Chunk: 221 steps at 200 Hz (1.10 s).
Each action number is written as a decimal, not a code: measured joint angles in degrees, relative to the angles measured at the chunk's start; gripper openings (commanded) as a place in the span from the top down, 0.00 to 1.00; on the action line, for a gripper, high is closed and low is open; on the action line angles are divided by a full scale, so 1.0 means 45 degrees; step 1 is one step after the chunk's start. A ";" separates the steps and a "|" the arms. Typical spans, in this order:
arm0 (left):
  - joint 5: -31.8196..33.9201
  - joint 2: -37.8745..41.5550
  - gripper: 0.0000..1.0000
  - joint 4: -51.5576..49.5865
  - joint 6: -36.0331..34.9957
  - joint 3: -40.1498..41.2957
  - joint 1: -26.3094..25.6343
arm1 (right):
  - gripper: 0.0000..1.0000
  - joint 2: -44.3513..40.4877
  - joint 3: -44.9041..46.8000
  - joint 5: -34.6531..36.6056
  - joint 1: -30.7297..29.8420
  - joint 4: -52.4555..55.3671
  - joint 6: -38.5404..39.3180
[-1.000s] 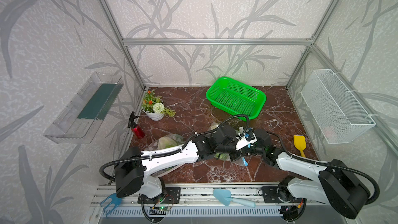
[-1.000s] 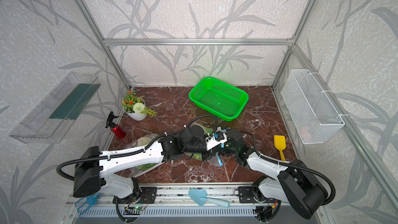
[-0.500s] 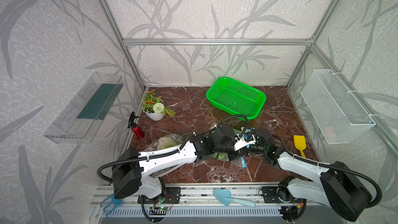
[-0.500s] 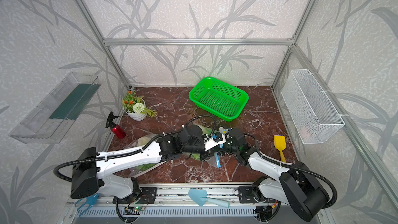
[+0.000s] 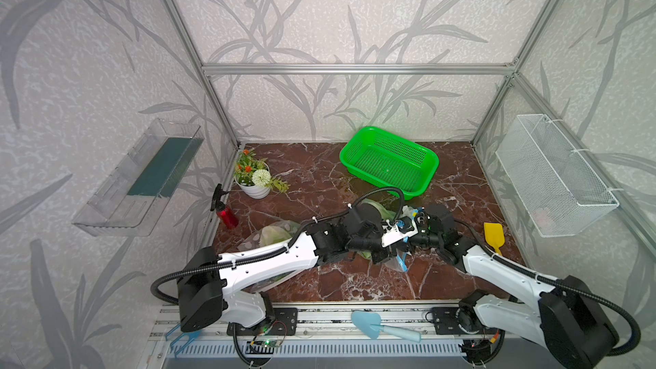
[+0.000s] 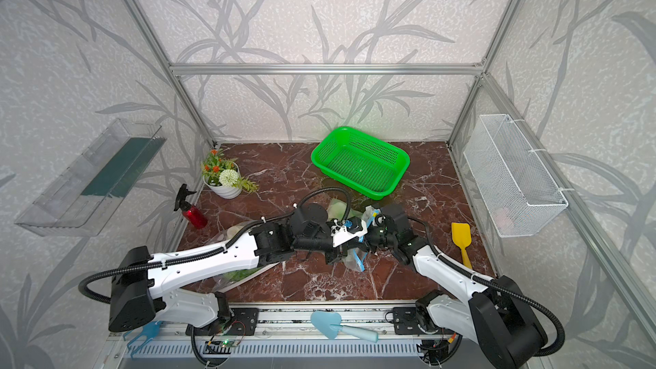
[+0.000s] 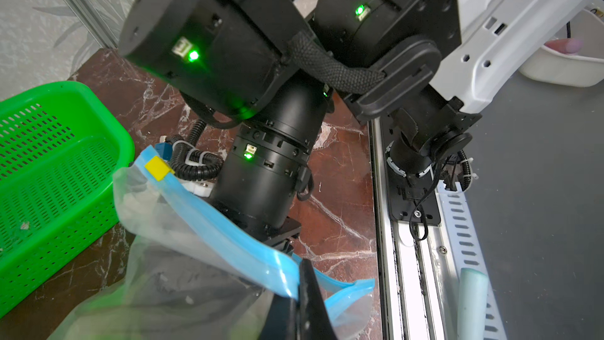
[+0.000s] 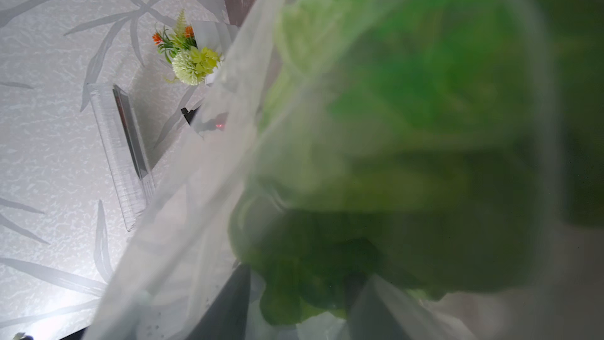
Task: Open the zip-top bag and take out the chinese cabbages
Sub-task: Pick up the Chinese cabbage from the zipper food storage bag.
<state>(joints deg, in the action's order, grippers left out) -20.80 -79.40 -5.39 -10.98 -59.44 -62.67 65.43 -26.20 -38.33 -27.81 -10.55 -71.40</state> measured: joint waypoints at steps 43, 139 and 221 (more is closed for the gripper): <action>-0.0136 -0.0350 1.00 0.0073 0.0151 -0.0112 0.0024 | 0.53 -0.1185 -0.1073 0.2191 -0.0107 0.2895 0.1953; 0.1467 0.0612 0.18 0.1200 0.1928 0.1039 0.0112 | 0.55 -0.0996 -0.1132 0.3648 -0.0155 0.2701 0.4167; 0.3327 0.0568 0.23 0.0005 0.6630 0.1073 0.6348 | 0.53 -0.0233 -0.0874 0.3628 0.0058 0.1569 0.5280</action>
<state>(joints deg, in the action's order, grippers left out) -5.82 -76.84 -5.37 18.85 -54.61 -34.11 64.38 -30.13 -22.00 -27.55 -3.49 -47.64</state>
